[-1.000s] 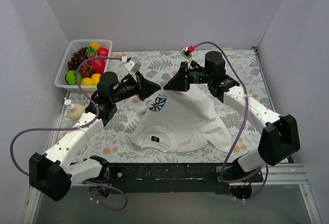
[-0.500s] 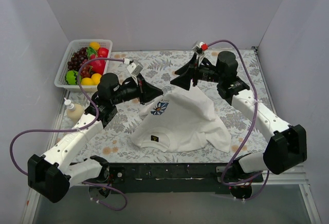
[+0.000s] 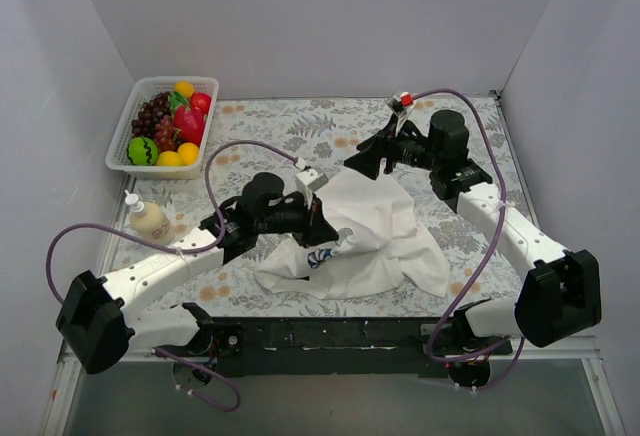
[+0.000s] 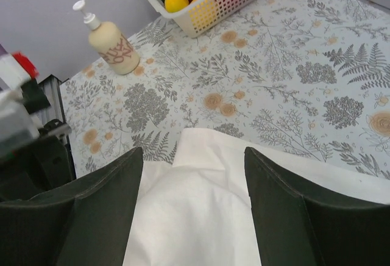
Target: Pin the brooch onto the clothing
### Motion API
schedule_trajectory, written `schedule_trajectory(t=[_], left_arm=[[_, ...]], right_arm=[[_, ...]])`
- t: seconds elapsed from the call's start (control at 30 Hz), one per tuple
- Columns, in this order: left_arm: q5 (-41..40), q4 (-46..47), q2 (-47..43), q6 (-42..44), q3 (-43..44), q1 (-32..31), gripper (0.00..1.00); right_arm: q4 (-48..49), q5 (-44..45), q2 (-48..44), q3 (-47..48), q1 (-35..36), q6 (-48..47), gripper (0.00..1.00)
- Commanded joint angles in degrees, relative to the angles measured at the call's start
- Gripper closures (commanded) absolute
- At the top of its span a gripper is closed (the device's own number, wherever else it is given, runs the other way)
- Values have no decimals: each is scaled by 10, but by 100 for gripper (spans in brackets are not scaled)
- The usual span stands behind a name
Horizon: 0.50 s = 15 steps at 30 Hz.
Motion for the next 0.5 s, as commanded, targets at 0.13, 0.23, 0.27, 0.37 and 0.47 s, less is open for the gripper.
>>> schedule_trajectory(t=[0.13, 0.23, 0.27, 0.37, 0.47], left_arm=[[-127, -90, 67, 23, -2, -98, 100], [-143, -103, 82, 27, 11, -105, 78], [-153, -102, 81, 24, 13, -104, 47], [-205, -93, 74, 10, 28, -103, 2], [-246, -80, 68, 2, 50, -90, 2]], right_arm=[[-52, 73, 9, -16, -4, -26, 25], [-72, 108, 18, -16, -6, -28, 25], [-78, 122, 20, -17, -8, -28, 25], [-81, 145, 29, -17, -14, -26, 24], [-82, 159, 43, -11, -25, -21, 24]])
